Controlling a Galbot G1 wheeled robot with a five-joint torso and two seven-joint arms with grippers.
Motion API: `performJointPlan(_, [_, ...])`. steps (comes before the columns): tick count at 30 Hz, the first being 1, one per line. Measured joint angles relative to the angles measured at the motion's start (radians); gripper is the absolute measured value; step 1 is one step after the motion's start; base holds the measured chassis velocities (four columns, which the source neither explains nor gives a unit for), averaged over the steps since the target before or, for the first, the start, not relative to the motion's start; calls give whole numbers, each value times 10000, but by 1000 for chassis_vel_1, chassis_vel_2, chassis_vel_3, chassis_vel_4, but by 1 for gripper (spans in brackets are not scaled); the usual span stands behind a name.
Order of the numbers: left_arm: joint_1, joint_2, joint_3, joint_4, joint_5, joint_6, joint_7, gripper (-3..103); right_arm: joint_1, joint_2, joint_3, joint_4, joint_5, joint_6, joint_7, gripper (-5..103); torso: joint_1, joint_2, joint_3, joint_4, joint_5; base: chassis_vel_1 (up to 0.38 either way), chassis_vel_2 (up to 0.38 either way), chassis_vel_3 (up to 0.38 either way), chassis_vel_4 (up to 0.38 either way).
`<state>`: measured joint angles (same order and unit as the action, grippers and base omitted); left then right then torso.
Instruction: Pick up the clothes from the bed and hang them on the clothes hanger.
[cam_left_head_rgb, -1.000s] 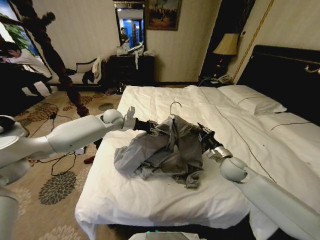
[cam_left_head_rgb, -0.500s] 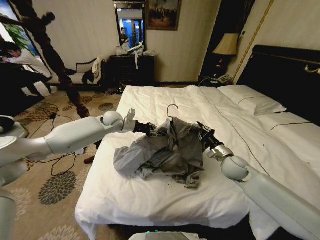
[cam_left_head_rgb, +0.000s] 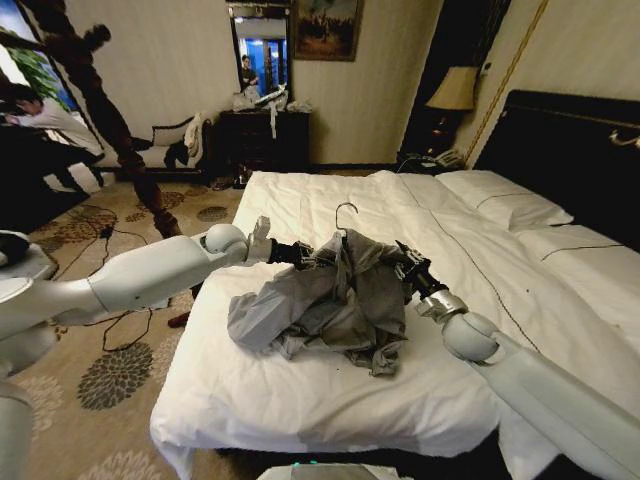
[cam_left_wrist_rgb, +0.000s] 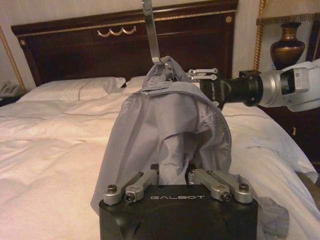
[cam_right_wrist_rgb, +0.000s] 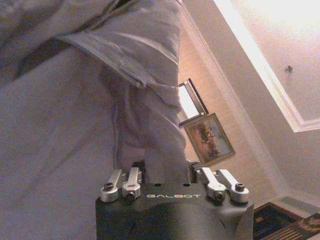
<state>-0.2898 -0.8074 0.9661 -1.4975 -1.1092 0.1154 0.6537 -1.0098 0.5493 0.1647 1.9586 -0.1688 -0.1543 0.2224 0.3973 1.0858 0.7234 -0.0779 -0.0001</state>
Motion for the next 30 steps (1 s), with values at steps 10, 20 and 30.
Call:
performJointPlan(10, [132,79,-427,102,115,-157,-156,16,-740,-449,783,747,740,-429,-68,83,0,0,0,1,1,0,0,0,0])
performJointPlan(20, [654,899,-1110,-310,113,-174,-496,16,-2220,-644,1624,1679,5361,-868,1284,100,0,0,0,5,3,0,0,0,0])
performJointPlan(30, [1684,1786,-2349,-1069,-212,-20,-937,16,-4267,243,3421,1801,8624,420,1821,100,-1,0,-1,2,-2,0,0,0,0])
